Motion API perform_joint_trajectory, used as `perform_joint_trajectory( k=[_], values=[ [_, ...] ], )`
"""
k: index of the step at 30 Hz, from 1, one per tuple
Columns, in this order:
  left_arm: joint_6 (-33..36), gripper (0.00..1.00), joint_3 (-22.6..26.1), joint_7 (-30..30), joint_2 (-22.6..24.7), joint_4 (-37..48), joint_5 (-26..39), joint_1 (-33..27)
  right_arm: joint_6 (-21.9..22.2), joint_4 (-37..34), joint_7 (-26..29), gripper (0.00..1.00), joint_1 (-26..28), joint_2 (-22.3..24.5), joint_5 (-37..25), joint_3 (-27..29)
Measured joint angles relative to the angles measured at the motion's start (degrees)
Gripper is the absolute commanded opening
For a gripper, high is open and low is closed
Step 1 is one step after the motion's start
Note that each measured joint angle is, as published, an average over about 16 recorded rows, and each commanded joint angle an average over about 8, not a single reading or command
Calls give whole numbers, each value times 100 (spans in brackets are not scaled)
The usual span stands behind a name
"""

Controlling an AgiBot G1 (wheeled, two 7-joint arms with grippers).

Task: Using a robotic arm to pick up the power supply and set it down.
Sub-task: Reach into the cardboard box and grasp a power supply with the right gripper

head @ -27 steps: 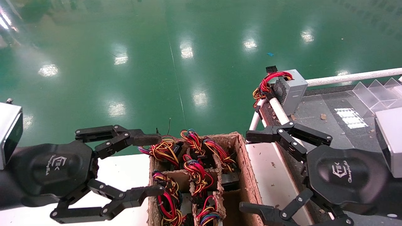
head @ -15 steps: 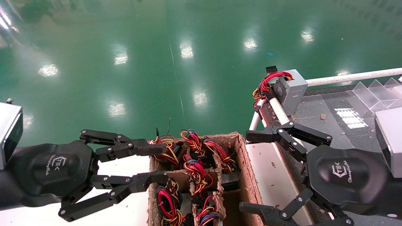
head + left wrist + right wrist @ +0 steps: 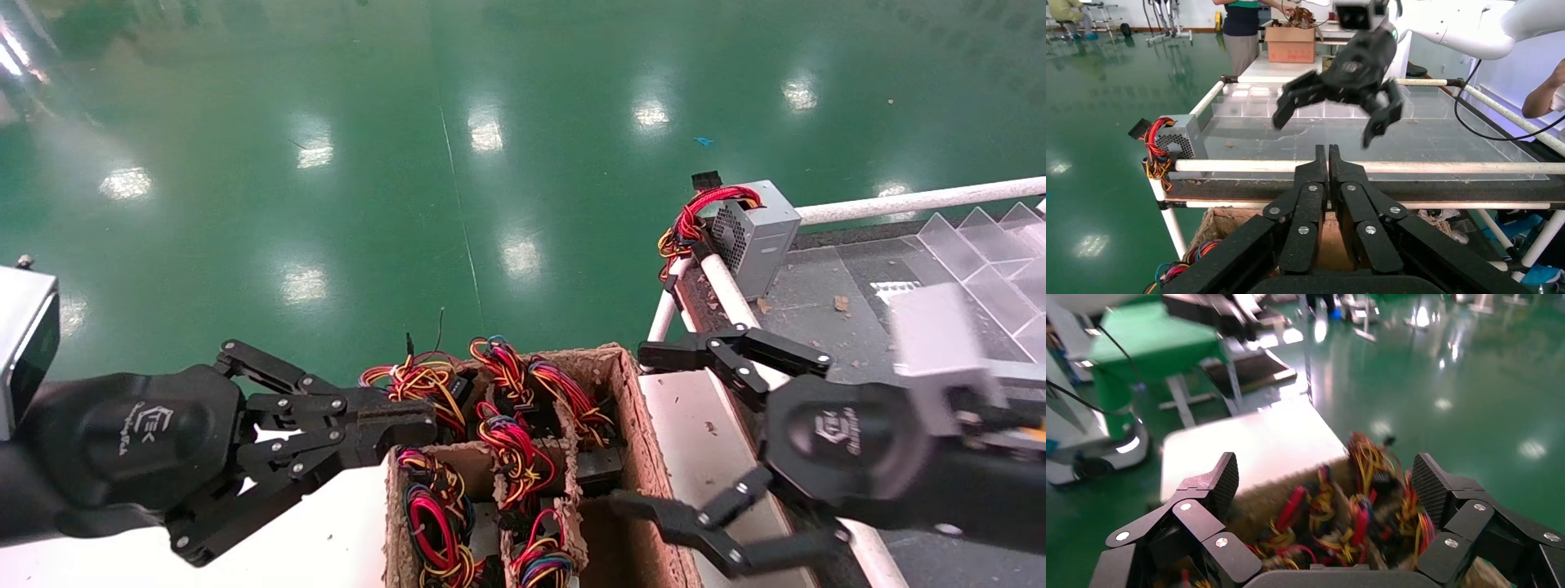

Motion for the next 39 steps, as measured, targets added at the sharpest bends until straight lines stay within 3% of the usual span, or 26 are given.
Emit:
perform_joint_trajectory(
  k=[4,5,9,10,17,18,39],
  values=[
    [0,93,1,1,0,0,-1,-1,316,10,219,100,173,-184,-598,-264],
    [0,100,2,1,0,1,-1,-1,398,6,275,100,220,-241,-759,-337],
    [-1,100,3,2,-1,1,-2,-1,712,-50,499,100,407,-492,-1395,-630],
    [-1,100,3,2,-1,1,-2,-1,786,-75,552,93,452,-558,-1544,-699],
    [-2,100,5,3,-2,1,-3,-2,1195,-347,786,6,657,-989,-2298,-1051],
    [-2,100,6,3,-2,1,-4,-2,1240,-391,800,1,671,-1038,-2360,-1080],
    [-4,100,12,6,-4,1,-8,-3,1643,-1304,800,0,890,-1750,-2696,-1269]
  ],
)
